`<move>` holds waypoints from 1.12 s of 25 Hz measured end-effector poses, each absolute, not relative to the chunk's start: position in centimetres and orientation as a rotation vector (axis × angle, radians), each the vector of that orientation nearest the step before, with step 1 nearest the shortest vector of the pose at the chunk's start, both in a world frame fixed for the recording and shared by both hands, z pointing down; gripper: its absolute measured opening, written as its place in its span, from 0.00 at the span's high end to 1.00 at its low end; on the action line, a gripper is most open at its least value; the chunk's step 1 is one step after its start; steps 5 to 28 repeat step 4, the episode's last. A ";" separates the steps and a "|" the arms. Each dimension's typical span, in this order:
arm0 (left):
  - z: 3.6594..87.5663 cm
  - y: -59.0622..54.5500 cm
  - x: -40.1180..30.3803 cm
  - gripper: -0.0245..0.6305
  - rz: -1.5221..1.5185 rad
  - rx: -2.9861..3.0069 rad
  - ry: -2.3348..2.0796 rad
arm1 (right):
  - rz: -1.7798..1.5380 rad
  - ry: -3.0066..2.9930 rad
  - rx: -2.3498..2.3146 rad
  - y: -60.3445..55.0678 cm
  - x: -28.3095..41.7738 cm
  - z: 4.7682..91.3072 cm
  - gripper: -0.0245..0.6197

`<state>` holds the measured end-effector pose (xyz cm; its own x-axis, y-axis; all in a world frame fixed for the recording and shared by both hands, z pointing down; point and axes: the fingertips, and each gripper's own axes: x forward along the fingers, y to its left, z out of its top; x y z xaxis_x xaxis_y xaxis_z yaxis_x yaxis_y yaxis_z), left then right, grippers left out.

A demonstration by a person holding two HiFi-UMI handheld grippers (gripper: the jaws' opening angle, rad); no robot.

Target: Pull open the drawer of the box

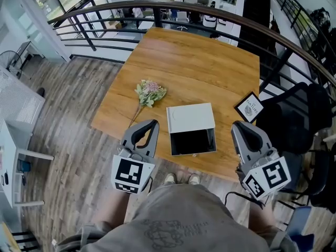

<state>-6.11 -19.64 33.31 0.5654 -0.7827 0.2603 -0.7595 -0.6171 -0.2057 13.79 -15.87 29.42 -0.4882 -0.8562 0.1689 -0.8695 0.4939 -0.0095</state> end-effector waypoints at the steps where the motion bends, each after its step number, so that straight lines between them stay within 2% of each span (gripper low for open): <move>1: 33.3 -19.6 -6.0 0.94 -0.506 -2.716 1.340 | 0.139 -2.589 1.507 -15.9 13.9 29.4 0.90; 28: 33.1 -19.6 -5.8 0.94 -0.502 -2.715 1.336 | 0.135 -2.586 1.509 -16.0 14.2 29.4 0.90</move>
